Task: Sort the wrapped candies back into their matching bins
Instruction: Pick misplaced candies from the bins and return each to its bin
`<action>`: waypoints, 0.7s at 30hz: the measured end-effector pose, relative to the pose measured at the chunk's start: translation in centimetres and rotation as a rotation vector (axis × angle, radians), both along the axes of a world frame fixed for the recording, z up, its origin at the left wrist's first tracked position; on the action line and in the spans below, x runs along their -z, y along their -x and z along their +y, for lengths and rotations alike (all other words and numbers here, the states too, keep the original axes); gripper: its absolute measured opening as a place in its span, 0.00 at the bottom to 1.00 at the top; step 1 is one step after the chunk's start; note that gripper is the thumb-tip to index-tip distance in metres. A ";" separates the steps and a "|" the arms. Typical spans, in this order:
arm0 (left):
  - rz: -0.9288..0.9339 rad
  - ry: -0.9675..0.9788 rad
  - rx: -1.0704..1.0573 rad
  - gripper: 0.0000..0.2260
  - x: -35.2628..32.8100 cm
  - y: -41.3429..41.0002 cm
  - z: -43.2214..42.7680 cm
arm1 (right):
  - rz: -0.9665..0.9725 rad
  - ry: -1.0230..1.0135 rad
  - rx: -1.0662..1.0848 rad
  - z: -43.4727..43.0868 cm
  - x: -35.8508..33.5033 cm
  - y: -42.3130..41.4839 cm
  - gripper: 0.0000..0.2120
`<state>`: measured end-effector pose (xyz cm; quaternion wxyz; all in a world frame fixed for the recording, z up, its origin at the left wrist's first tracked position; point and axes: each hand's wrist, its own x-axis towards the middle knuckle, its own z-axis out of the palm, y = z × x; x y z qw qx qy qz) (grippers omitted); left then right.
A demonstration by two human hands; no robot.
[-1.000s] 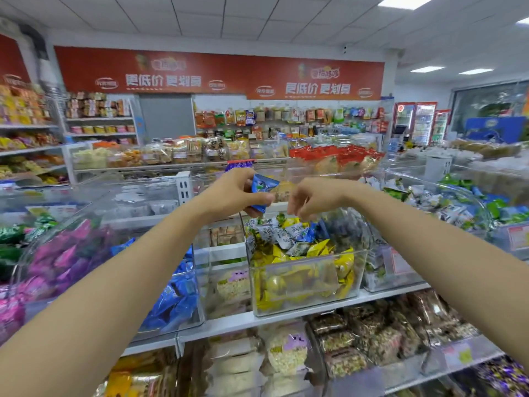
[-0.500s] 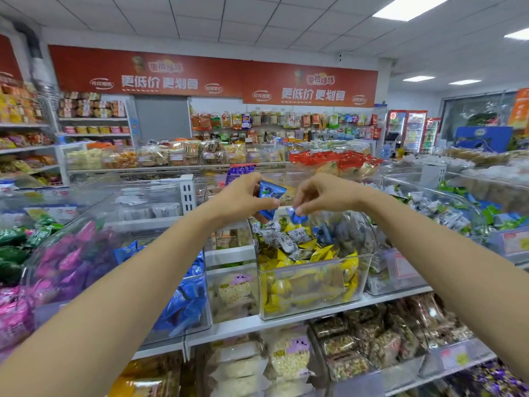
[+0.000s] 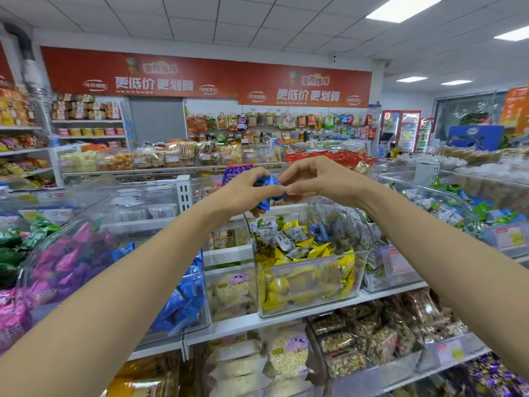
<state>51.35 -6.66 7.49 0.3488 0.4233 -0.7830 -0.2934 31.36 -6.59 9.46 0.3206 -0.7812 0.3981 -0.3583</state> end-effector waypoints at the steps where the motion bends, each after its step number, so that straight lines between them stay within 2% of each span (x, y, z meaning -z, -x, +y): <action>1: -0.006 0.015 -0.003 0.12 0.0 -0.1 0.0 | 0.026 -0.026 0.004 -0.4 0.0 0.4 0.08; 3: -0.011 0.040 -0.015 0.10 0.0 -0.4 -0.1 | 0.180 -0.007 0.085 -1.4 0.4 1.2 0.07; 6: -0.020 0.051 -0.017 0.12 -0.2 -0.7 -0.2 | 0.586 0.057 0.270 -3.1 2.0 1.8 0.02; 8: -0.033 0.044 0.004 0.16 -0.1 -0.8 -0.3 | 0.752 0.067 0.380 -4.1 2.7 1.7 0.05; 12: -0.037 0.063 0.040 0.17 0.0 -1.1 -0.2 | 0.951 -0.097 0.383 -4.3 2.9 0.2 0.13; 14: -0.018 0.066 0.062 0.16 0.0 -1.3 0.0 | 1.017 -0.114 0.397 -4.2 3.4 -0.3 0.14; 21: -0.002 0.040 0.096 0.16 0.3 -1.8 -0.1 | 1.045 0.047 0.456 -3.9 3.8 -0.6 0.06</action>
